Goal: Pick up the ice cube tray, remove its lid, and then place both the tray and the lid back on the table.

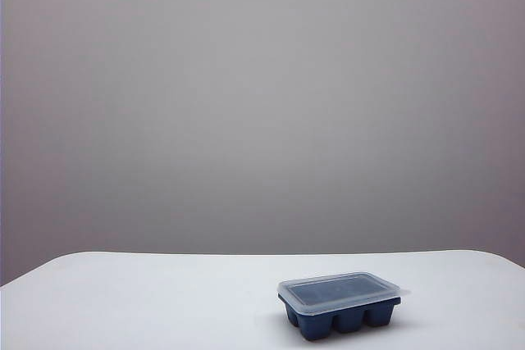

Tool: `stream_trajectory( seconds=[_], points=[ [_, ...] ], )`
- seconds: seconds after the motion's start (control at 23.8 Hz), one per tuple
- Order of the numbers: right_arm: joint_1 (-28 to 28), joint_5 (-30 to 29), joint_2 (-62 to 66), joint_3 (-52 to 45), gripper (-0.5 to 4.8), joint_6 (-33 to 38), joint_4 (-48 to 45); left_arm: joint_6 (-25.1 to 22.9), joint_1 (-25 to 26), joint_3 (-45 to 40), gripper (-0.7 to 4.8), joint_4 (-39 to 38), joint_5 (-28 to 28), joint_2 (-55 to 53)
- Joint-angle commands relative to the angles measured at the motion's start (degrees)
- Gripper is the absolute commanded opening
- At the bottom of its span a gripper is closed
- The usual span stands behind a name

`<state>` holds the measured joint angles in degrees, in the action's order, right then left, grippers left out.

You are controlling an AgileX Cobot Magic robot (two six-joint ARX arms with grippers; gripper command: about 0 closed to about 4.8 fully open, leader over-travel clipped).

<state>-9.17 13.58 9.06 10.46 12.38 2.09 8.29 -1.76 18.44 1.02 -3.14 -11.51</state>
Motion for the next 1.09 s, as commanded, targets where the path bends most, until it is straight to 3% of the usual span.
stream_trajectory(
  seconds=[0.04,0.13,0.17,0.34,0.38,0.55,0.59,0.71,0.84,1.01,1.09],
  points=[
    [2.5,-2.5,8.3,5.3,-0.06,-0.2,-0.7,-7.4,0.1,4.5,0.24,0.3,-2.1,-6.5],
    [4.7,-5.8,14.1,9.2,-0.06,-0.2,-0.8,-10.6,0.1,7.6,0.24,0.1,-3.8,-11.2],
    [7.2,-10.2,19.8,13.4,-0.06,-0.2,-0.9,-11.3,0.1,10.7,0.24,-0.6,-6.1,-15.4],
    [13.8,-23.5,33.9,22.1,-0.06,-0.2,-4.0,-11.4,0.1,15.7,0.25,-0.7,-12.5,-24.3],
    [16.9,-32.7,40.8,25.5,-0.06,-0.2,-6.2,-11.4,0.1,17.2,0.25,-0.6,-17.0,-28.6],
    [20.9,-53.8,58.9,32.1,-0.05,0.0,-7.3,-11.3,-0.2,19.0,0.26,1.4,-32.9,-38.8],
    [21.0,-58.0,64.3,33.2,-0.05,0.0,-7.7,-11.3,-0.9,19.0,0.27,2.2,-34.6,-41.3],
    [20.8,-62.3,73.1,34.5,0.06,0.0,-8.5,-13.1,-2.2,19.0,0.68,3.2,-34.4,-45.0],
    [19.7,-65.0,83.5,35.8,0.64,1.6,-8.9,-14.3,-4.8,19.0,1.91,5.5,-33.5,-49.8],
    [15.7,-65.9,94.1,37.3,0.68,2.6,-9.0,-14.3,-9.1,19.0,1.90,8.6,-32.5,-55.6],
    [13.3,-66.4,96.9,37.9,1.08,2.6,-9.5,-14.3,-11.3,19.0,1.90,9.2,-32.5,-57.7]
  ],
)
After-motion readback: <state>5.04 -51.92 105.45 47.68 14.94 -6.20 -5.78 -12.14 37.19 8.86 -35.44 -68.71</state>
